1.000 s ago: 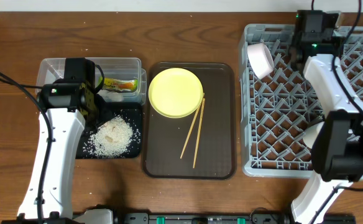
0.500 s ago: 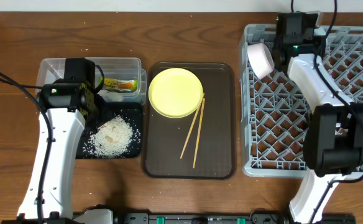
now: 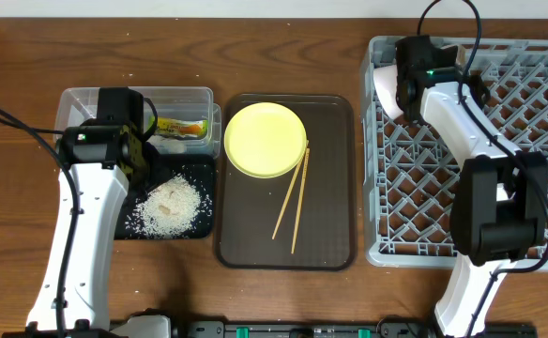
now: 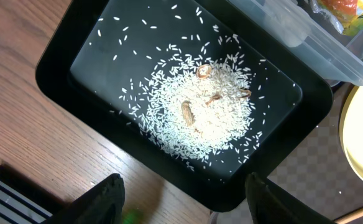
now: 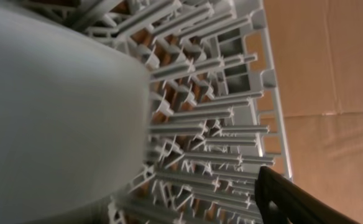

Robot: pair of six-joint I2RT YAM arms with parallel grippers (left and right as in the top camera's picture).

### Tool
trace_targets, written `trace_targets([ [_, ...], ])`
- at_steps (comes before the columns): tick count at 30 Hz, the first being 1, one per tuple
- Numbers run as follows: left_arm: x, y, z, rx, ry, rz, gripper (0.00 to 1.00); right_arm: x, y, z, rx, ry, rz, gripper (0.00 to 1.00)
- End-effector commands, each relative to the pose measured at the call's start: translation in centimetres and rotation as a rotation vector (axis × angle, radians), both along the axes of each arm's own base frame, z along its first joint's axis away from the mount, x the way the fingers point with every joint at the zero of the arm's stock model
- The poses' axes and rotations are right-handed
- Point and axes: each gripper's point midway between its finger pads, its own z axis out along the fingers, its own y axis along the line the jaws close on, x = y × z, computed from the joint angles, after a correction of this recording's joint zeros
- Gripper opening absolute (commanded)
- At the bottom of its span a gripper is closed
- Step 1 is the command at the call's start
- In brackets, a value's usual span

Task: Sort waste into correct bins and load items into the dishwasher rack
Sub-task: 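Carry the blue bowl to the rack's back and set it down, then reach the right gripper to the brown tray and grasp one chopstick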

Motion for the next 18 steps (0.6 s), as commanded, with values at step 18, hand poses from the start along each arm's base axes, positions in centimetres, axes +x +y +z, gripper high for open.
trace_targets([
  [18,0.0,0.1,0.0,0.0,0.001,0.013,0.65,-5.5,23.6,7.8,1.118,-0.01,0.563,0.66],
])
